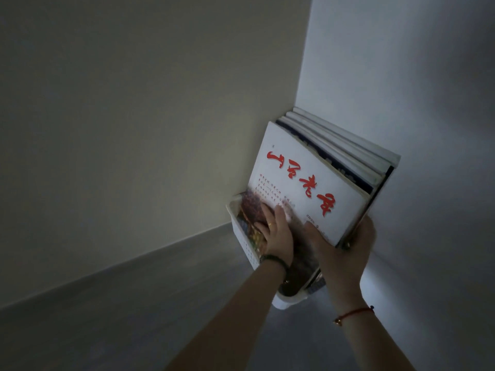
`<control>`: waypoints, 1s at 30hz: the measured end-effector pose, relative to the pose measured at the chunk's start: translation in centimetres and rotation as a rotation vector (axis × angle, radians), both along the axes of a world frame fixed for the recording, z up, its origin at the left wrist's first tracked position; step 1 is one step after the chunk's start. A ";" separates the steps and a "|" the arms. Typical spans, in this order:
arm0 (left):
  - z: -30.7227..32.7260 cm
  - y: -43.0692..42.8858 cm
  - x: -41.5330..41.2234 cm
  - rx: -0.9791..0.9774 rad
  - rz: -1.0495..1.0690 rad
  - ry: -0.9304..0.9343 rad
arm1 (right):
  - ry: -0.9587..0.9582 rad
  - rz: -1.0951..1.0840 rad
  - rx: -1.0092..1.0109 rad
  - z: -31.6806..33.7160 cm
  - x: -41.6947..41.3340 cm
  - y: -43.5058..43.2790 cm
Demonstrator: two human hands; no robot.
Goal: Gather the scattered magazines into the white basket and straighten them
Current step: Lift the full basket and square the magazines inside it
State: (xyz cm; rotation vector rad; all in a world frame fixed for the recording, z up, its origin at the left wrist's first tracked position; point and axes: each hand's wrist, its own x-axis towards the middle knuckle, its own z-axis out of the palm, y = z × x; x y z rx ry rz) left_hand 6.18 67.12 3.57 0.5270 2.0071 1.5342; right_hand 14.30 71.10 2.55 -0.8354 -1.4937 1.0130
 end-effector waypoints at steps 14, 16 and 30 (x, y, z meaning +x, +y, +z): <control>-1.3 2.4 0.3 0.273 -0.043 -0.318 | -0.031 -0.011 -0.038 0.2 1.1 0.2; -1.9 2.2 0.4 0.285 -0.007 -0.365 | -0.065 0.018 -0.028 -0.2 1.9 0.0; -2.6 2.2 0.6 0.212 -0.049 -0.423 | -0.176 0.109 -0.026 -0.5 2.8 0.5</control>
